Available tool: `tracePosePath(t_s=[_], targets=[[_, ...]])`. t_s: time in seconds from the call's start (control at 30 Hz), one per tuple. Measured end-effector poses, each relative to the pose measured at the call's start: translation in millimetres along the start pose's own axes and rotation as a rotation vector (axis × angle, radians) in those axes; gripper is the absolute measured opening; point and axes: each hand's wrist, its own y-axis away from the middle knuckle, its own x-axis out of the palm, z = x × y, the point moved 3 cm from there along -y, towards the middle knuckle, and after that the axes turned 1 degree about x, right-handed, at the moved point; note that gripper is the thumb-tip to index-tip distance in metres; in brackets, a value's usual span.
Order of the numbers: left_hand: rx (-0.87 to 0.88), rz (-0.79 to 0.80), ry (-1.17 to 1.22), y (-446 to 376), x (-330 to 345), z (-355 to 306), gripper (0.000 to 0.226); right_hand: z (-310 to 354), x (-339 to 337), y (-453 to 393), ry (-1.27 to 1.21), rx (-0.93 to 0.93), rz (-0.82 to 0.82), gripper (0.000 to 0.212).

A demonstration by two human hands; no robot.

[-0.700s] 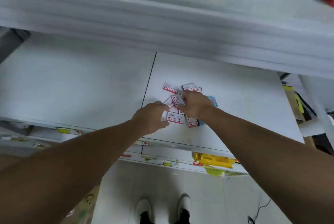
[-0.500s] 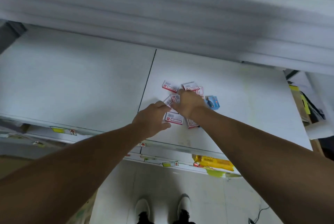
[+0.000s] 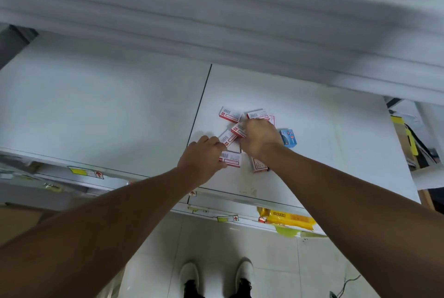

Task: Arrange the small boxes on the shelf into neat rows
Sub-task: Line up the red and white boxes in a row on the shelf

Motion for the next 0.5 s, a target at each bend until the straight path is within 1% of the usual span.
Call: tracePosePath(t_s=[0.07,0.17,0.33,0.4,0.5], targets=[[-0.03,0.001,0.025,11,-10,10,0.052,0,-10,8,0.001,0.01,0.003,0.026],[-0.065,-0.002,0.025,30,-30,28,0.048,6,-26,22,0.024,0.005,0.002,0.027],[-0.112,-0.013,-0.005,65,-67,54,0.044,25,-45,50,0.004,0.03,0.027,0.038],[-0.127,-0.034,-0.024,81,-81,60,0.043,37,-50,61,-0.009,0.015,0.039,0.045],[-0.158,-0.053,-0.035,104,-100,65,0.043,56,-57,77,-0.016,-0.031,0.048,0.045]])
